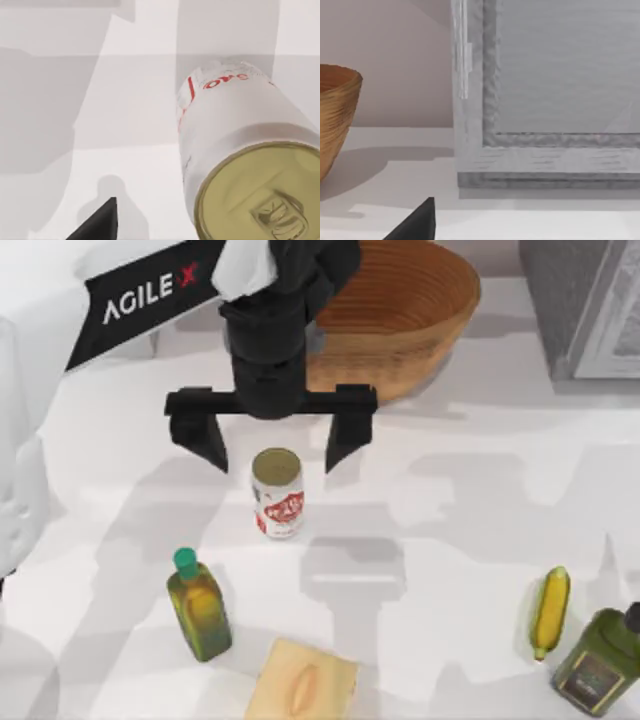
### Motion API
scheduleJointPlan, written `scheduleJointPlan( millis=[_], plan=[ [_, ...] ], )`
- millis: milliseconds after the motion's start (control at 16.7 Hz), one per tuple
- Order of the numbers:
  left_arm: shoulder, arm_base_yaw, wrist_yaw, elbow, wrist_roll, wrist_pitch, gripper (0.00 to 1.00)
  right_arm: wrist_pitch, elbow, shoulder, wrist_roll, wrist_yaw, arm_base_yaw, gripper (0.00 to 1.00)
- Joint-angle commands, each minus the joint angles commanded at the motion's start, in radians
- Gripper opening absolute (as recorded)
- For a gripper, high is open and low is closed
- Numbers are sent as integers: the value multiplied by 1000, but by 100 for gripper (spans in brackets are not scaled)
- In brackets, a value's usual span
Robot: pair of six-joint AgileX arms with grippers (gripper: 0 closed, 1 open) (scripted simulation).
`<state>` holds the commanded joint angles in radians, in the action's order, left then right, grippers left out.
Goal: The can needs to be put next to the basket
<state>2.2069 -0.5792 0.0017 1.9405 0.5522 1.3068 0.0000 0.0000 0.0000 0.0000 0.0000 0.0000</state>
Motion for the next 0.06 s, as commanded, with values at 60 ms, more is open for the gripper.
scheduleJointPlan(
  millis=[60],
  plan=[
    [-3, 0, 0, 8, 0, 7, 100, 0, 0, 0, 0, 0, 0, 100]
  ],
)
